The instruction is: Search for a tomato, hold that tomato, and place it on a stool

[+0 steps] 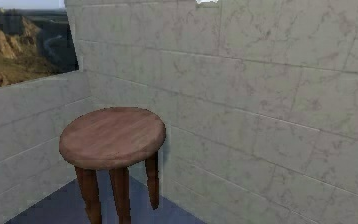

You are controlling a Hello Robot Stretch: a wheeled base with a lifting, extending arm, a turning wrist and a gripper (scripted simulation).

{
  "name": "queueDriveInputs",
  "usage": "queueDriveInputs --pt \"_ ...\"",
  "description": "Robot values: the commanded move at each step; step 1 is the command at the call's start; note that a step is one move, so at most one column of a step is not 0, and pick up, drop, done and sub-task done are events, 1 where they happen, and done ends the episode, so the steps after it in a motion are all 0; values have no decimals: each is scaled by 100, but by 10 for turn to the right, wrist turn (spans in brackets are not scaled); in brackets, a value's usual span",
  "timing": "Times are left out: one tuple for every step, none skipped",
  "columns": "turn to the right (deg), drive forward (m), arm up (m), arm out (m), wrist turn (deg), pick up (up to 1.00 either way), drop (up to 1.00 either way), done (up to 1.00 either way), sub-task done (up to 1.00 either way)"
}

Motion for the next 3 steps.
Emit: queueDriveInputs --pt "0 0 2 0 0 0 0 0 0" --pt "0 0 0 0 -450 0 0 0 0" --pt "0 0 0 0 -450 0 0 0 0"
